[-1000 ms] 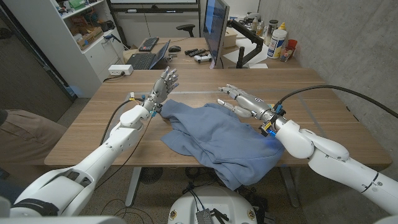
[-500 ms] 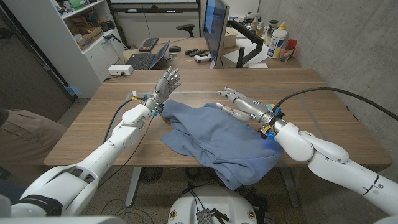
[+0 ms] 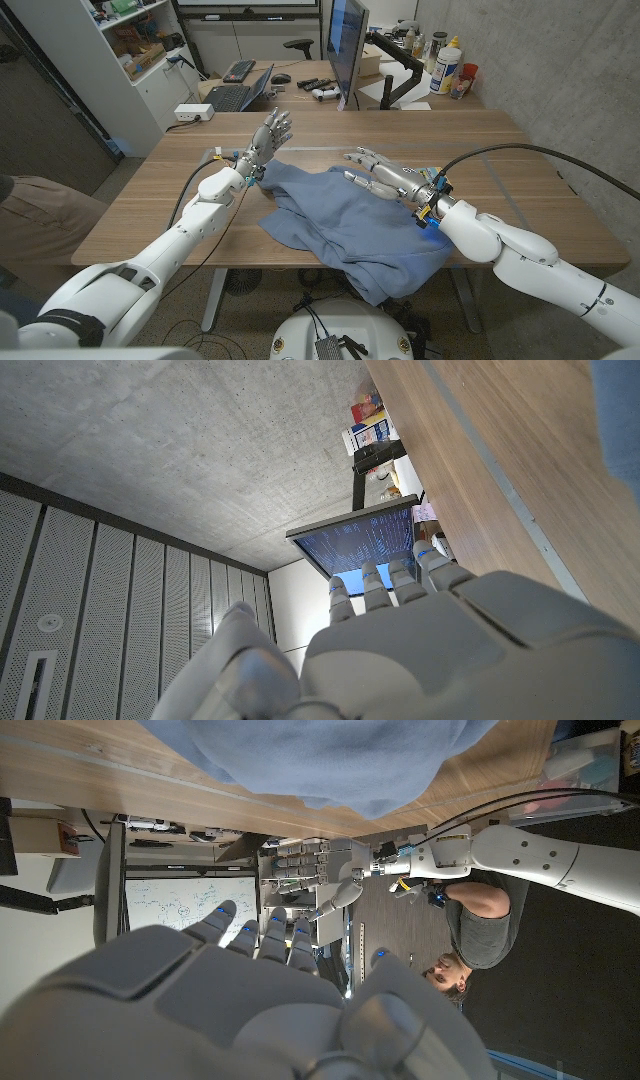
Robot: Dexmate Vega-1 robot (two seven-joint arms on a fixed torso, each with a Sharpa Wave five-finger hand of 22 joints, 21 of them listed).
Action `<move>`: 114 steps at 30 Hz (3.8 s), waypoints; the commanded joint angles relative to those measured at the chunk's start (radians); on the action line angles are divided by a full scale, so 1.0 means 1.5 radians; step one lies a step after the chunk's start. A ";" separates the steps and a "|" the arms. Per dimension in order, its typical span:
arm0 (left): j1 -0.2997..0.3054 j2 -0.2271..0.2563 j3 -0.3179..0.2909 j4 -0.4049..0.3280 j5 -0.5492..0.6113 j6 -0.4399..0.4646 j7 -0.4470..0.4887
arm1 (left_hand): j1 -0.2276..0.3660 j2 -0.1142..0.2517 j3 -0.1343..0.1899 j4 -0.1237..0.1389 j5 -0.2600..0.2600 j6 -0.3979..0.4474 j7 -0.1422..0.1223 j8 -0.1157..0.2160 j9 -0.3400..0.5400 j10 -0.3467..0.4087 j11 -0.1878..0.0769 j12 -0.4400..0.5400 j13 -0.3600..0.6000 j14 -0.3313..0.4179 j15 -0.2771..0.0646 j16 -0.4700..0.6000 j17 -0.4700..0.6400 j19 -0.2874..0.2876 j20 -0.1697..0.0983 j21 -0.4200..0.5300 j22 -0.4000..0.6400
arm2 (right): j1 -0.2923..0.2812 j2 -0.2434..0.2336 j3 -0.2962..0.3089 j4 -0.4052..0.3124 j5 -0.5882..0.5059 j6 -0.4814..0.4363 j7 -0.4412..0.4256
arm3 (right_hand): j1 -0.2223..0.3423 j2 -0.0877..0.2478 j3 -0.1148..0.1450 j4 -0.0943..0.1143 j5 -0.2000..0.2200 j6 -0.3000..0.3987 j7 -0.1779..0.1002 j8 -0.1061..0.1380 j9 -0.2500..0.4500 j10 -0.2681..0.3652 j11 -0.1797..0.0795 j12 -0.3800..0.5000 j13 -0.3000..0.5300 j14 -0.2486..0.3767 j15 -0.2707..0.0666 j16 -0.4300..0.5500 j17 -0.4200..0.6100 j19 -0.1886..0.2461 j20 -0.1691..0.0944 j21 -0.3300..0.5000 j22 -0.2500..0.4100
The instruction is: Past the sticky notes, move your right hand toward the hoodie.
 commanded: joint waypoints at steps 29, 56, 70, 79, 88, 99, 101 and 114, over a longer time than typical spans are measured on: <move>-0.021 -0.005 0.014 0.026 0.009 0.007 -0.024 | 0.001 0.009 0.001 -0.008 -0.004 -0.001 -0.002 0.000 0.003 -0.006 -0.002 0.003 0.003 -0.012 -0.003 0.002 0.004 -0.001 -0.004 0.003 0.001 | 0.025 0.026 -0.050 0.029 0.029 -0.008 0.035 | -0.011 0.072 0.041 0.007 -0.010 -0.001 -0.003 -0.003 0.003 0.000 -0.004 0.002 0.003 -0.018 -0.032 0.002 0.004 -0.012 -0.012 0.001 0.003; -0.025 -0.016 0.016 0.051 0.006 -0.010 -0.041 | 0.004 0.009 0.001 -0.011 -0.004 -0.001 -0.001 0.001 0.003 -0.006 -0.001 0.003 0.003 -0.014 -0.003 0.002 0.003 -0.002 -0.004 0.003 0.001 | 0.021 0.016 -0.057 0.021 0.059 -0.012 0.054 | -0.022 0.071 0.058 0.009 -0.017 -0.001 -0.003 -0.003 0.003 0.000 -0.003 0.002 0.004 -0.015 -0.033 0.005 0.005 -0.010 -0.013 0.003 0.003; 0.000 -0.002 0.011 0.014 0.005 -0.005 -0.025 | 0.005 0.010 0.001 -0.013 -0.004 -0.002 -0.002 0.001 0.003 -0.006 -0.001 0.003 0.003 -0.014 -0.003 0.003 0.003 -0.002 -0.004 0.003 0.001 | 0.009 0.007 -0.056 0.009 0.068 -0.013 0.058 | -0.027 0.071 0.066 0.010 -0.021 -0.001 -0.004 -0.004 0.003 0.000 -0.004 0.002 0.004 -0.016 -0.033 0.005 0.006 -0.008 -0.013 0.004 0.003; 0.007 -0.002 0.011 0.001 0.002 -0.001 -0.023 | 0.005 0.010 0.001 -0.013 -0.005 -0.002 -0.001 0.001 0.003 -0.007 -0.002 0.002 0.003 -0.015 -0.003 0.003 0.004 -0.002 -0.004 0.003 0.001 | -0.004 -0.001 -0.050 -0.004 0.078 -0.026 0.062 | -0.030 0.071 0.071 0.011 -0.024 -0.001 -0.004 -0.004 0.003 0.001 -0.003 0.002 0.004 -0.015 -0.033 0.006 0.006 -0.006 -0.013 0.005 0.003; 0.021 0.006 0.007 -0.020 0.003 -0.001 -0.009 | 0.005 0.010 0.001 -0.014 -0.005 -0.003 -0.002 0.001 0.003 -0.006 -0.002 0.003 0.003 -0.015 -0.003 0.003 0.004 -0.002 -0.004 0.003 0.001 | -0.006 -0.009 -0.049 -0.001 0.082 -0.016 0.064 | -0.037 0.070 0.076 0.012 -0.027 -0.001 -0.004 -0.004 0.003 0.002 -0.001 0.003 0.004 -0.013 -0.034 0.007 0.007 -0.004 -0.012 0.006 0.004; 0.022 0.005 0.012 -0.022 0.008 0.002 -0.005 | 0.006 0.010 0.001 -0.015 -0.005 -0.002 -0.002 0.001 0.003 -0.007 -0.002 0.003 0.003 -0.015 -0.003 0.003 0.004 -0.002 -0.004 0.003 0.001 | -0.012 -0.014 -0.045 0.007 0.101 -0.005 0.064 | -0.044 0.069 0.081 0.013 -0.032 0.000 -0.003 -0.004 0.004 0.004 -0.001 0.003 0.004 -0.010 -0.031 0.008 0.007 0.000 -0.010 0.008 0.004; 0.021 0.004 0.013 -0.022 0.009 0.003 -0.004 | 0.006 0.010 0.001 -0.015 -0.005 -0.003 -0.002 0.001 0.003 -0.007 -0.002 0.003 0.003 -0.015 -0.003 0.003 0.004 -0.002 -0.004 0.003 0.001 | -0.014 -0.015 -0.043 0.008 0.104 -0.004 0.064 | -0.045 0.069 0.082 0.013 -0.032 -0.001 -0.003 -0.004 0.004 0.004 -0.001 0.004 0.004 -0.008 -0.031 0.009 0.007 0.001 -0.009 0.009 0.004; 0.016 -0.002 0.018 -0.014 0.011 0.003 -0.007 | 0.006 0.011 0.000 -0.016 -0.005 -0.003 -0.001 0.001 0.003 -0.007 -0.001 0.003 0.003 -0.015 -0.003 0.003 0.004 -0.002 -0.004 0.003 0.001 | -0.020 -0.021 -0.039 0.008 0.112 -0.003 0.063 | -0.053 0.068 0.087 0.013 -0.037 0.000 -0.002 -0.004 0.004 0.008 0.000 0.005 0.004 -0.003 -0.031 0.011 0.008 0.007 -0.005 0.011 0.004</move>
